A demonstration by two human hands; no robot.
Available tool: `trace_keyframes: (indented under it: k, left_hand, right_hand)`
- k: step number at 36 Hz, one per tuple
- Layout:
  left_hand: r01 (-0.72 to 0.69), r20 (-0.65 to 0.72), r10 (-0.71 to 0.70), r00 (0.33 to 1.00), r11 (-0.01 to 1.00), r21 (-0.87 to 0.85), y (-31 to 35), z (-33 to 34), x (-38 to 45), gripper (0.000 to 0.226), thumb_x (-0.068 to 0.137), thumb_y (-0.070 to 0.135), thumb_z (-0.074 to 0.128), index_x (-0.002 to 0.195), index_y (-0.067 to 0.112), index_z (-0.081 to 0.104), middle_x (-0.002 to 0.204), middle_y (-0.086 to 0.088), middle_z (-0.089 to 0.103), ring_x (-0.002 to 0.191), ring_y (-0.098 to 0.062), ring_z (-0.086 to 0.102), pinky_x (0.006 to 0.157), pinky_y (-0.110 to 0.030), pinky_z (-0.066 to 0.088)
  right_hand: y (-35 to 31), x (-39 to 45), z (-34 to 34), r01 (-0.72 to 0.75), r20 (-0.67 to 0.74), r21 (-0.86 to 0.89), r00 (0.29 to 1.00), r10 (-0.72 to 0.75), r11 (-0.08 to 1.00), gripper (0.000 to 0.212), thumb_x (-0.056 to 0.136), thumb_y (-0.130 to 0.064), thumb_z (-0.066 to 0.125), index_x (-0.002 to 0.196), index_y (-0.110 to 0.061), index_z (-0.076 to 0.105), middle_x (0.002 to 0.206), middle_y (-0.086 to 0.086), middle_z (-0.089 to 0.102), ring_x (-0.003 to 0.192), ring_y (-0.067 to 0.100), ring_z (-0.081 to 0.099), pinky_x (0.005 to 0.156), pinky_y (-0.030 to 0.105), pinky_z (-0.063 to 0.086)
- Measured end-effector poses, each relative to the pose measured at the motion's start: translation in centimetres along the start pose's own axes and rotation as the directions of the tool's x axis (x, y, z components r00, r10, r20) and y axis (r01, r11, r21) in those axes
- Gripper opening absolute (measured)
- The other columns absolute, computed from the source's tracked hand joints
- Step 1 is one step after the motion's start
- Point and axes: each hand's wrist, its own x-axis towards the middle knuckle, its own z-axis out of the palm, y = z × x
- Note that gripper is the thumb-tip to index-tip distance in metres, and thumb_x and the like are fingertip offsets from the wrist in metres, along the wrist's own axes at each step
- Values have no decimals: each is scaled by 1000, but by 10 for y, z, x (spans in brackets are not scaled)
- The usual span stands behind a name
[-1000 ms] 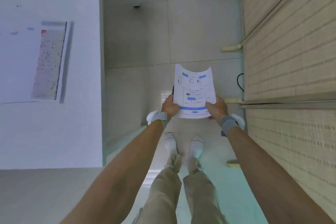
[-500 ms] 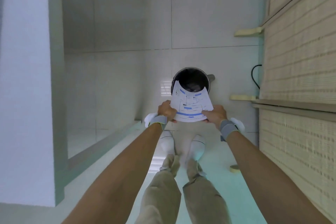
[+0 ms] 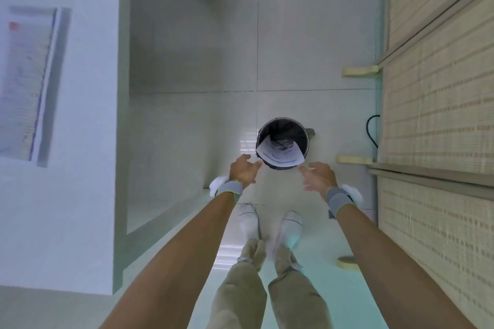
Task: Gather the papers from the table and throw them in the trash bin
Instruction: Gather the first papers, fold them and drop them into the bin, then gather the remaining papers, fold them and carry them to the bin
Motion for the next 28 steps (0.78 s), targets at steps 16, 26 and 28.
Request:
trace_keyframes:
  k: [16, 26, 28]
  left_hand:
    - [-377, -133, 469, 873, 822, 427, 98, -111, -212, 50, 109, 23, 47, 156, 6, 40, 168, -10, 30, 157, -28, 29, 127, -37, 27]
    - [-340, -335, 497, 800, 837, 429, 83, -230, -331, 54, 109, 27, 46, 159, 10, 35, 170, -9, 25, 161, -29, 17, 129, -47, 20]
    - [-316, -368, 465, 806, 862, 396, 75, -254, -346, 56, 110, 31, 45, 161, 13, 33, 172, -6, 21, 162, -27, 13, 130, -50, 15]
  right_hand:
    - [-147, -209, -80, 452, 129, -686, 846, -517, 569, 61, 104, -44, 53, 154, -12, 42, 166, 8, 32, 154, 29, 27, 121, 45, 32]
    - [-225, -354, -68, 548, 232, -775, 710, -665, 315, 63, 103, -44, 52, 156, -13, 38, 167, 7, 28, 155, 28, 23, 122, 45, 31]
    - [-236, -372, -60, 549, 260, -792, 700, -666, 268, 61, 103, -42, 54, 154, -12, 40, 164, 8, 33, 152, 29, 28, 120, 44, 34]
